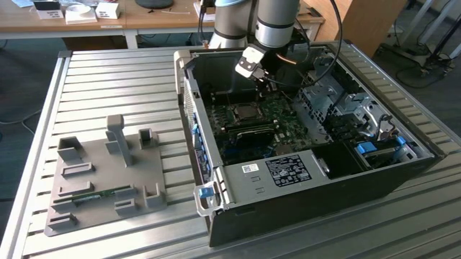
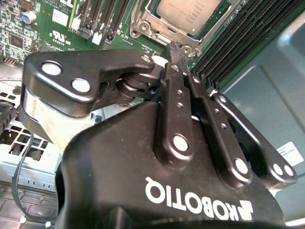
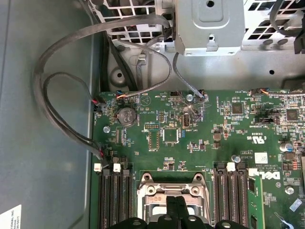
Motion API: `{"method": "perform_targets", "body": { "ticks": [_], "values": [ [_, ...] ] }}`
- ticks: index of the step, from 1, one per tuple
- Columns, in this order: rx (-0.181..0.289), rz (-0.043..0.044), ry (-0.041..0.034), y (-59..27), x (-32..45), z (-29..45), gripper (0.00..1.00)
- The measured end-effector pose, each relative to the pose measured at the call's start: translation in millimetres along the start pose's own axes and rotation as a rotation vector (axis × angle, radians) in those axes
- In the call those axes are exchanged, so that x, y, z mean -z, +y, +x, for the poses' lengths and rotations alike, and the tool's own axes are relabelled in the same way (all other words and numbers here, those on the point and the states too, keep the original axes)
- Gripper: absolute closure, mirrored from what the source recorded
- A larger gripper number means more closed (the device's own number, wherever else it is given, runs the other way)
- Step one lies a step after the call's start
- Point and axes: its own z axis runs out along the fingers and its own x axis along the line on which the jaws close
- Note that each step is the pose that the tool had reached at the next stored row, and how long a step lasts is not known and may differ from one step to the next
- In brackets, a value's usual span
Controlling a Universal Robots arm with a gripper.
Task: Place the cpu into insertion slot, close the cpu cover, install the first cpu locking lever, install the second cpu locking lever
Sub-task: 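Close the cpu cover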
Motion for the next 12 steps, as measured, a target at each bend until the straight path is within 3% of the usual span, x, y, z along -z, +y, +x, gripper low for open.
{"method": "perform_targets", "body": {
  "ticks": [2,5,12],
  "values": [
    [0.0,0.0017,-0.0003,0.0,0.0,0.0,0.89],
    [0.0,0.0112,-0.0003,-0.1,-0.9,0.0,0.89],
    [0.0,0.0115,-0.0003,-0.4,-2.0,0.0,0.89]
  ]
}}
